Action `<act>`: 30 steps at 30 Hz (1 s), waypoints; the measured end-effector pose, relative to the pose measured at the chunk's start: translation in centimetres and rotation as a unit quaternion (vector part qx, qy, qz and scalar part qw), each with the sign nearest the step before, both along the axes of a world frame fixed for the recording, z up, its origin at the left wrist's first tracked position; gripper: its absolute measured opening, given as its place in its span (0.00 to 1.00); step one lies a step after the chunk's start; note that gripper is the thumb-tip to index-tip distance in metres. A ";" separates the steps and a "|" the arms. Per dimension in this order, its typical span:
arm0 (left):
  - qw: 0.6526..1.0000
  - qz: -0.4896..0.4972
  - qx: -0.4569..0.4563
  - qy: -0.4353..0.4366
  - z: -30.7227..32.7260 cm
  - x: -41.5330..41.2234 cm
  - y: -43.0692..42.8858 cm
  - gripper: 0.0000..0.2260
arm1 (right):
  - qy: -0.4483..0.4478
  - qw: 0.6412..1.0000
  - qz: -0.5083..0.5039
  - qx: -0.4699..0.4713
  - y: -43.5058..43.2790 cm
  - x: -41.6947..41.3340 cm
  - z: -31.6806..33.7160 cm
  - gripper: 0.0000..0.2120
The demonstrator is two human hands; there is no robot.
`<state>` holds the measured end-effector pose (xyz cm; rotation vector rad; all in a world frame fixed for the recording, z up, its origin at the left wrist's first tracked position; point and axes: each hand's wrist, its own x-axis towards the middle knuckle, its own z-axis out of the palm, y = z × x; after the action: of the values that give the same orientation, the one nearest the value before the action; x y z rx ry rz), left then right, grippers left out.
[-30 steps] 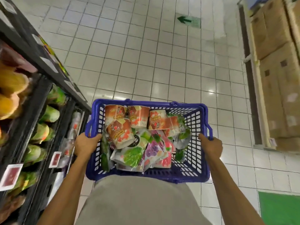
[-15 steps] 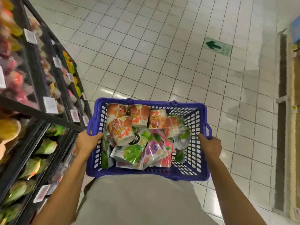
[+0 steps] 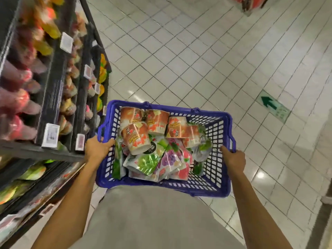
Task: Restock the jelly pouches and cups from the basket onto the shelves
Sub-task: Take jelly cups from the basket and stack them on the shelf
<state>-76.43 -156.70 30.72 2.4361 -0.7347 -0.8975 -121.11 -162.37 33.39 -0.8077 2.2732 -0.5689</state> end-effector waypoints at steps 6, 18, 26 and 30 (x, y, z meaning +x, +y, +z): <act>0.997 0.068 0.022 0.015 -0.2 0.5 -9.2 0.14 | 0.029 0.997 0.061 0.022 -14.2 1.6 0.9 0.15; 0.937 0.341 0.051 0.060 -1.2 0.5 -15.1 0.16 | 0.057 0.937 0.338 0.074 -41.1 13.5 -1.2 0.14; 0.767 0.626 0.075 0.120 -1.6 -9.8 -18.7 0.17 | 0.086 0.794 0.597 0.081 -58.0 29.7 -5.0 0.17; 0.690 0.704 0.110 0.127 -3.5 -14.6 -21.0 0.17 | 0.096 0.727 0.669 0.119 -60.6 35.4 -8.9 0.19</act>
<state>-91.03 -177.74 27.18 2.0463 1.3183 -0.5540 -85.72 -222.98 24.49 -2.0525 1.2554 0.5032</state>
